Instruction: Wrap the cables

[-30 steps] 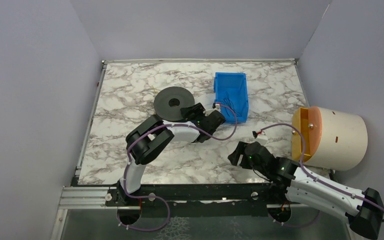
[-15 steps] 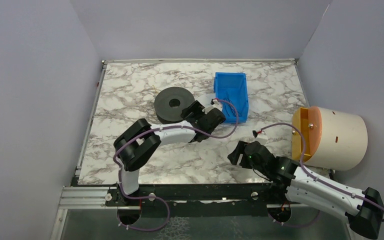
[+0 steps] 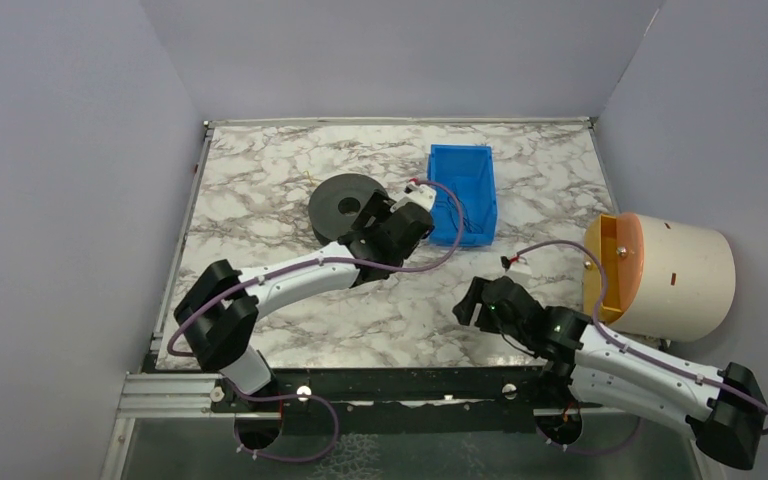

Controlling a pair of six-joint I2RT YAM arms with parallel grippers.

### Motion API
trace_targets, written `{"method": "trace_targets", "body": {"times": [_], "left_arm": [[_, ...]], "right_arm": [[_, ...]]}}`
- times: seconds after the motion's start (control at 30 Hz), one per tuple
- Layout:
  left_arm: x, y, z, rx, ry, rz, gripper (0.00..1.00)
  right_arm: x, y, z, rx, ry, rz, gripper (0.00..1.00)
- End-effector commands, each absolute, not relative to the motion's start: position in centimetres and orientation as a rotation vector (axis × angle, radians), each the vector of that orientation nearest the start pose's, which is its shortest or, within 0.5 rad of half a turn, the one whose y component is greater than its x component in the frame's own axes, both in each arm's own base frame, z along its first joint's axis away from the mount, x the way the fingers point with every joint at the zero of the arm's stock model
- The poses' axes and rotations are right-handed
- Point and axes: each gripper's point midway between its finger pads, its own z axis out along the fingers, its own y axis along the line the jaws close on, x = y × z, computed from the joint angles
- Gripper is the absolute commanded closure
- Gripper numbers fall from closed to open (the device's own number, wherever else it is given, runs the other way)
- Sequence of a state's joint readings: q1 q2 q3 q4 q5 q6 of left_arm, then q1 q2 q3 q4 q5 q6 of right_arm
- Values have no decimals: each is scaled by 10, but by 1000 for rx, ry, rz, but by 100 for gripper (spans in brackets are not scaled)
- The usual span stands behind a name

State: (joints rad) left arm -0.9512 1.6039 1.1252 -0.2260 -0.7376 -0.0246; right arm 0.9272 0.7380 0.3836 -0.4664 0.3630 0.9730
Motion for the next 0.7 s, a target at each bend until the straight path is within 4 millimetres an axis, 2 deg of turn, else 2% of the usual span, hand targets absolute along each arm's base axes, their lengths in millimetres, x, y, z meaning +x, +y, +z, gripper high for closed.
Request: {"method": "trace_targets", "body": {"times": [0.0,0.03,0.13,0.23,0.4,0.57,0.67], "left_arm": [[312,-270,166,594,2031,89,8],[310,-272,169,592,2032,64,1],[302,-276,178,601,2035,-21,1],[292,-281,187,610,2041,-112,1],[272,-287,205,616,2042,-288,1],[243,-298,220,627,2051,-512,1],[229,-297,231,605,2056,-602,1]], "right_arm": [[171,159,70,287,2350,438,24],[172,160,71,284,2354,436,23],[173,170,77,218,2366,455,19],[175,178,85,123,2373,460,9],[181,182,89,20,2382,401,5],[200,182,96,-42,2374,254,5],[216,185,105,-91,2346,172,2]]}}
